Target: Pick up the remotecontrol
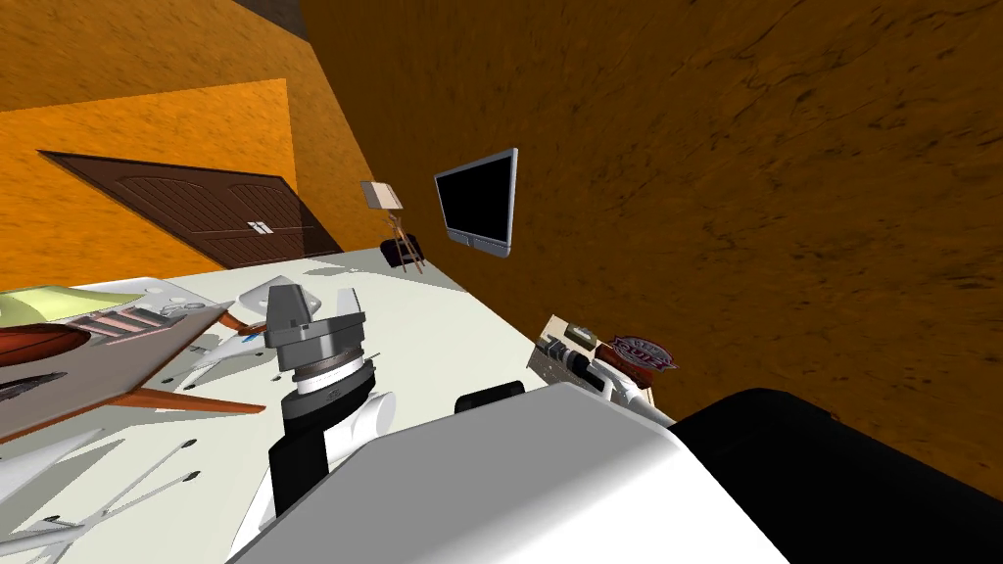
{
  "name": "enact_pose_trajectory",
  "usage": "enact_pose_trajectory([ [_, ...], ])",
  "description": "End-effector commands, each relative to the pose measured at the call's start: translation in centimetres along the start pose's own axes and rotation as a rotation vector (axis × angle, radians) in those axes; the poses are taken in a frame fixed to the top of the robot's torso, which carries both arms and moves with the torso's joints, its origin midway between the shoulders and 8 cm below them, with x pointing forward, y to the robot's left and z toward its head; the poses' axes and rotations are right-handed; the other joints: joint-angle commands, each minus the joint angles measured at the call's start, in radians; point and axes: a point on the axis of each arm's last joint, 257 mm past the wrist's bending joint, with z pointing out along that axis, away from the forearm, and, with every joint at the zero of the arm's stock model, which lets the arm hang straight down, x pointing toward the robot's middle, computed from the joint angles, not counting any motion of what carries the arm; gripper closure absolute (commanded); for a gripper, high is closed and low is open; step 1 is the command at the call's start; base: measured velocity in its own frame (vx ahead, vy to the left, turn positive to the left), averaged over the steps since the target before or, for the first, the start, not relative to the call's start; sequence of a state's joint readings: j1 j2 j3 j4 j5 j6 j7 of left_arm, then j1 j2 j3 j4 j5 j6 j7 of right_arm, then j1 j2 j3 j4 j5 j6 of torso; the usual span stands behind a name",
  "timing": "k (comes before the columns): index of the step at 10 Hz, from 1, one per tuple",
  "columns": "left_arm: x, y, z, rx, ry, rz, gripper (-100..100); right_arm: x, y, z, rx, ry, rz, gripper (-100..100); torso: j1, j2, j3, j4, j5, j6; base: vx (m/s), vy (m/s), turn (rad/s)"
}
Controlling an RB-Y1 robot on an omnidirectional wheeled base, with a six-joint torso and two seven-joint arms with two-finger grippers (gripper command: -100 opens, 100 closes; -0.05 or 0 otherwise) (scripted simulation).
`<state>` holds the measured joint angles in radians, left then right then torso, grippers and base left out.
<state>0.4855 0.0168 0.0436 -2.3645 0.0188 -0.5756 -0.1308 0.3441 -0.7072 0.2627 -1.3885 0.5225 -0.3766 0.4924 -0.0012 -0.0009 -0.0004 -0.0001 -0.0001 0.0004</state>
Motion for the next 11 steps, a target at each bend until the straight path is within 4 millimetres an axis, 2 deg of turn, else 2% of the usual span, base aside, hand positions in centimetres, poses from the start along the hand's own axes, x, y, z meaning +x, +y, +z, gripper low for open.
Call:
enact_pose_trajectory([
  [1, 0.0, 0.0, 0.0, 0.000, 0.000, 0.000, 0, 2.8, -1.0, -0.8, 0.001, 0.078, -0.041, -100, 0.000, 0.000, 0.000, 0.000, 0.000, 0.000, 0.029, -0.023, 0.189],
  [2, 0.0, 0.0, 0.0, 0.000, 0.000, 0.000, 0, 3.4, -1.3, -1.0, 0.009, 0.089, -0.039, -100, -0.001, -0.001, 0.000, 0.000, 0.000, 0.000, 0.030, -0.024, 0.078],
  [4, 0.0, 0.0, 0.0, 0.000, 0.000, 0.000, 0, 7.1, -2.6, -2.6, 0.006, 0.189, -0.079, -100, -0.001, -0.001, -0.001, 0.000, 0.000, 0.000, 0.035, -0.026, 0.143],
  [5, 0.0, 0.0, 0.0, 0.000, 0.000, 0.000, 0, 7.8, -3.1, -3.0, 0.017, 0.205, -0.076, -100, -0.001, -0.002, -0.001, 0.000, 0.000, 0.000, 0.035, -0.027, 0.068],
  [6, 0.0, 0.0, 0.0, 0.000, 0.000, 0.000, 0, 10.0, -3.9, -4.2, 0.021, 0.262, -0.090, -100, -0.001, -0.002, -0.001, 0.000, 0.000, 0.000, 0.035, -0.027, 0.106],
  [7, 0.0, 0.0, 0.0, 0.000, 0.000, 0.000, 0, 10.0, -4.0, -4.2, 0.021, 0.263, -0.090, -100, -0.001, -0.002, -0.001, 0.000, 0.000, 0.000, 0.026, -0.027, 0.059],
  [8, 0.0, 0.0, 0.0, 0.000, 0.000, 0.000, 0, 11.6, -4.4, -5.2, 0.018, 0.309, -0.102, -100, -0.001, -0.001, -0.001, 0.000, 0.000, 0.001, 0.029, -0.024, 0.116],
  [9, 0.0, 0.0, 0.0, 0.000, 0.000, 0.000, 0, 11.9, -4.6, -5.4, 0.022, 0.315, -0.101, -100, -0.001, -0.001, -0.001, 0.000, 0.000, 0.000, 0.023, -0.022, 0.056],
  [11, 0.0, 0.0, 0.0, 0.000, 0.000, 0.000, 0, 15.4, -5.8, -8.0, 0.022, 0.415, -0.119, -100, -0.001, -0.001, -0.001, 0.000, 0.000, 0.000, 0.045, -0.035, 0.146],
])
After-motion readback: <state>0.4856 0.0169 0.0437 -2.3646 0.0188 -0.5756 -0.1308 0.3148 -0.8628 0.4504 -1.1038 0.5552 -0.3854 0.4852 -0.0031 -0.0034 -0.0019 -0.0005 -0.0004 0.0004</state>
